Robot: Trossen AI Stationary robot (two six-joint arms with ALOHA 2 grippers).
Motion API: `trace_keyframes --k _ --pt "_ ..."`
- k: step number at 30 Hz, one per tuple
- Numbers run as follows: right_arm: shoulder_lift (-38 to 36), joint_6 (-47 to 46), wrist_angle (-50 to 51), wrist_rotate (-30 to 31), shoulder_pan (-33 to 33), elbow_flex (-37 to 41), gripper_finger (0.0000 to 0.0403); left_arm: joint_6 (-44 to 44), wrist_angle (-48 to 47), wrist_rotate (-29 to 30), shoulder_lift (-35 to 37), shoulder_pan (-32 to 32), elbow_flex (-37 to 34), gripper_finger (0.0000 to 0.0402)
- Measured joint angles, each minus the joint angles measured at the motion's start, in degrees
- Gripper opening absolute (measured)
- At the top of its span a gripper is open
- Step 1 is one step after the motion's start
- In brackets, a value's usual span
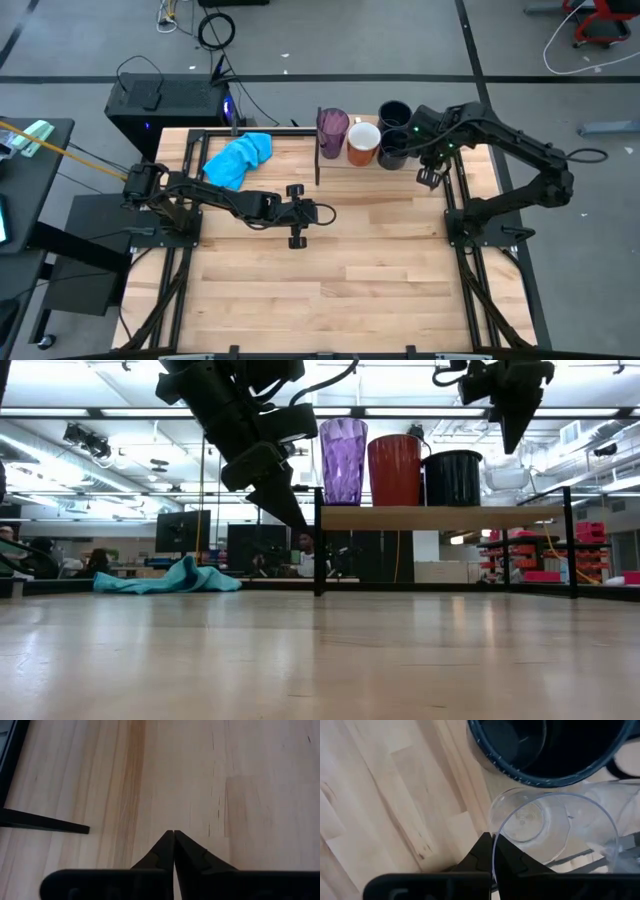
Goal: Stack small to large cups/mugs on shelf
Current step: Put the transparent mug on the shelf
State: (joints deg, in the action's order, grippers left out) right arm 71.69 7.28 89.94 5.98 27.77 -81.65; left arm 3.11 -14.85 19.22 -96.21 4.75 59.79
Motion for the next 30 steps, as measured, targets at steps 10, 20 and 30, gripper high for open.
trace_keyframes --k 10,20,30 --pt "-0.1 0.1 0.1 1.5 2.0 2.6 0.0009 -0.7 0.0 0.0 0.0 0.0 0.0 0.0021" --pt "-0.2 1.3 0.1 2.2 3.7 2.6 0.0020 -0.7 0.0 0.0 0.0 0.0 0.0 0.0010" --pt "-0.2 1.5 0.1 4.8 3.6 2.6 0.0075 -0.7 0.0 0.0 0.0 0.0 0.0 0.0023"
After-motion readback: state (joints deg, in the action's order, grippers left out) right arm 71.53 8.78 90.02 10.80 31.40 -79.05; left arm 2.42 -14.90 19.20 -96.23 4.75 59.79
